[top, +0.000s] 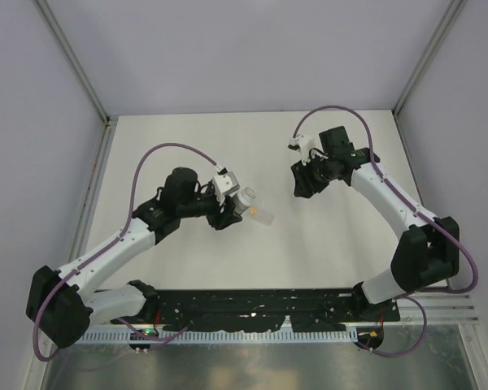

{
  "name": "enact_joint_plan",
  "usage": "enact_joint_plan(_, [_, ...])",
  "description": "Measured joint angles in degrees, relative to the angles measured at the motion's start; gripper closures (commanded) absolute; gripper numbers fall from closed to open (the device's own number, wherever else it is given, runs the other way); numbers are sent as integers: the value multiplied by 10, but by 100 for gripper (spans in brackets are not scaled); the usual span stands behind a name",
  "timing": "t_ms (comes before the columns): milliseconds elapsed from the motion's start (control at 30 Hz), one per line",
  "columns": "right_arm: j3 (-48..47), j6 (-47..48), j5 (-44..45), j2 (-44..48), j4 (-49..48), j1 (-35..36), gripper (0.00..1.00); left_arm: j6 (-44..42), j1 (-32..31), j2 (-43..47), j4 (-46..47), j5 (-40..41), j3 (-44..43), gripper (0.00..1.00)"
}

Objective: Sort the pills into containers

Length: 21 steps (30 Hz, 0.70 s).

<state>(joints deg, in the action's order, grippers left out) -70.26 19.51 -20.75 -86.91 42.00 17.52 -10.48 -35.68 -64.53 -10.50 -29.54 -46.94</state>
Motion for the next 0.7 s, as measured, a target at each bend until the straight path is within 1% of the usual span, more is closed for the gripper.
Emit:
enact_joint_plan(367, [-51, 29, -163, 86, 5, 29, 76, -7, 28, -20, -52, -49, -63, 100])
enact_joint_plan(567, [-63, 40, -222, 99, 6, 59, 76, -8, 28, -40, -78, -92, -87, 100])
enact_joint_plan(700, [-75, 48, -247, 99, 7, 83, 76, -17, 28, -51, -98, -103, -94, 100])
